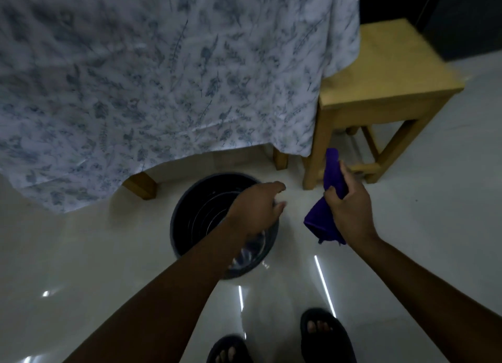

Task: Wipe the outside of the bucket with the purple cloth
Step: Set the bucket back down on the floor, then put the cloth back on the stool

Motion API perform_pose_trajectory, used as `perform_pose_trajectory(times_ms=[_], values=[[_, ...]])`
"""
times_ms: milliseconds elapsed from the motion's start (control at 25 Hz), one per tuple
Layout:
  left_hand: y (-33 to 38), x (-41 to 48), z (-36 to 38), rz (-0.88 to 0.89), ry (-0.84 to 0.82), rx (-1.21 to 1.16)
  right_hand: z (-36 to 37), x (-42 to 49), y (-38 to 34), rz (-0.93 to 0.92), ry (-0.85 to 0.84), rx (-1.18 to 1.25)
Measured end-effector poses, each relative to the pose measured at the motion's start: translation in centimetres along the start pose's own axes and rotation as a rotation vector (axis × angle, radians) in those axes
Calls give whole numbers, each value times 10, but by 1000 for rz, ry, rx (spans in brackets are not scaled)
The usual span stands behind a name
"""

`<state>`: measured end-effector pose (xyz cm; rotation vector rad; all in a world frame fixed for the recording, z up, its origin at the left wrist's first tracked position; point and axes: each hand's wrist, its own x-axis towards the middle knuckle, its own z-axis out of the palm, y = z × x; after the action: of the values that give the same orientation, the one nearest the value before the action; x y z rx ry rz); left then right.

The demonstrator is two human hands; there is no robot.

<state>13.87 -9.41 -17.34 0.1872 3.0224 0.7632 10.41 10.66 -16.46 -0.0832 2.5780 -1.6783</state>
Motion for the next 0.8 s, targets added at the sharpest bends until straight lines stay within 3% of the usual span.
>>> perform_pose_trajectory(times_ms=[240, 360, 440, 560, 680, 800], values=[[15, 114, -24, 117, 126, -86, -31, 108, -21, -265, 288, -216], [34, 147, -49, 164, 131, -97, -40, 158, -31, -281, 356, -444], [41, 163, -66, 146, 91, -96, -43, 189, -35, -225, 295, -682], [42, 178, -82, 70, 32, -97, -50, 212, -41, -140, 22, -909], [54, 177, -93, 70, 35, -88, -64, 208, -52, -72, -180, -885], [78, 175, -129, -1, -4, -104, -89, 201, -80, -123, -198, -796]])
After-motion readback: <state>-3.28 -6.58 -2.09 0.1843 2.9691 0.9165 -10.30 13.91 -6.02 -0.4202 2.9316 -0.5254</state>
